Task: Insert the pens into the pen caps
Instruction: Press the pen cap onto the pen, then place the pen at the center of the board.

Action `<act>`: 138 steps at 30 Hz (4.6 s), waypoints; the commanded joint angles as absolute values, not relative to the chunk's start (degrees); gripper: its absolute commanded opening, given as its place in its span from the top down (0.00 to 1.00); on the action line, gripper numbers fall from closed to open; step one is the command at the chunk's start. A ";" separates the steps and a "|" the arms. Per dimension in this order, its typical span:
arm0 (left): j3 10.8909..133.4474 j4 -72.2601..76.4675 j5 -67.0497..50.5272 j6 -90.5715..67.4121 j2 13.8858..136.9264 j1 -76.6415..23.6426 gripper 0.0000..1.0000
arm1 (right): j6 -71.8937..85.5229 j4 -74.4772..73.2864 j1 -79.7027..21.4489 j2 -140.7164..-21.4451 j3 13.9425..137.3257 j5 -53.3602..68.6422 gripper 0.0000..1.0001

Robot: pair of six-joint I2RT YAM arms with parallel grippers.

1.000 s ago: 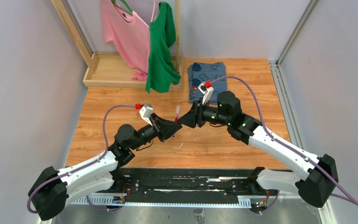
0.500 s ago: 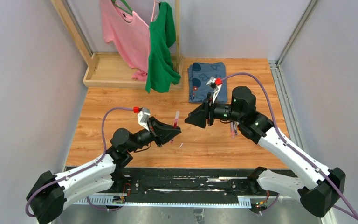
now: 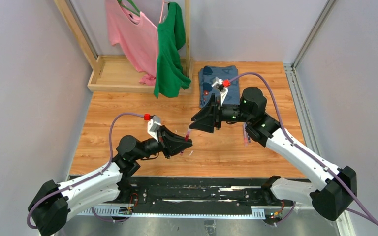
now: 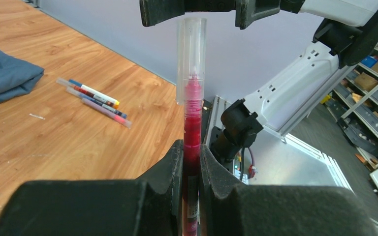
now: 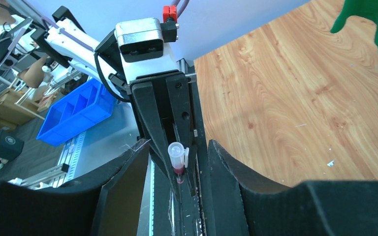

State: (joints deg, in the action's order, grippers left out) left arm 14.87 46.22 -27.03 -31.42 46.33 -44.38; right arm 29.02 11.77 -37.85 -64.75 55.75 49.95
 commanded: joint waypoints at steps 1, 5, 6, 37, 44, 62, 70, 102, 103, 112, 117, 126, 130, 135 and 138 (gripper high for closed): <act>15.50 48.25 -29.03 -31.01 46.51 -44.21 1.00 | 28.93 15.31 -37.97 -65.79 57.58 54.48 0.51; 16.17 48.28 -30.14 -31.06 47.31 -44.21 1.00 | 26.39 12.38 -39.13 -66.71 58.47 54.67 0.54; 16.37 48.25 -30.37 -30.99 47.47 -44.21 1.00 | 25.97 11.94 -39.30 -66.97 58.47 54.67 0.56; 21.08 55.89 -22.54 -30.32 46.70 -43.68 1.00 | 26.17 5.16 -42.69 -69.55 45.66 57.66 1.00; 22.12 61.43 -23.35 -34.70 47.02 -41.09 1.00 | 26.28 4.51 -44.64 -71.96 43.13 59.73 0.99; 24.62 67.81 -23.53 -40.62 47.36 -36.53 1.00 | 21.56 -3.51 -48.20 -74.87 39.40 62.82 0.99; 26.27 67.98 -23.30 -40.86 47.71 -35.15 1.00 | 20.61 -5.28 -49.77 -75.35 37.68 65.29 0.99; 16.52 48.68 -36.72 -26.52 48.17 -36.37 0.49 | 30.52 -0.01 -44.90 -65.41 48.86 24.33 0.99; 16.12 48.01 -36.60 -26.32 47.90 -36.36 0.48 | 30.16 -0.21 -44.65 -65.11 48.93 22.76 0.99; 14.75 31.51 -20.54 -22.34 42.35 -36.03 0.24 | 20.65 -21.90 -35.85 -66.45 55.13 7.93 1.00; 12.26 26.14 -10.63 -24.93 39.55 -33.20 0.17 | 15.37 -34.97 -28.91 -69.84 58.43 -2.03 0.99; 13.27 21.76 -10.06 -25.66 39.41 -32.87 0.15 | 8.53 -43.76 -20.42 -84.37 67.37 -4.61 1.00; 13.76 21.52 -10.54 -26.20 40.52 -32.87 0.15 | 6.94 -46.92 -17.77 -93.34 73.46 -3.76 1.00; 13.77 21.37 -9.35 -27.01 41.37 -32.87 0.14 | 6.99 -44.56 -16.61 -101.51 77.73 -2.60 0.95; 14.31 20.31 -9.00 -27.00 41.26 -32.87 0.14 | 7.37 -42.85 -16.05 -103.96 78.71 -2.72 0.90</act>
State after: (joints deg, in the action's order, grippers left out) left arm 12.12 20.53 -10.28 -26.61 41.28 -33.17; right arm 8.29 -43.00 -17.23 -101.75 76.44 -2.79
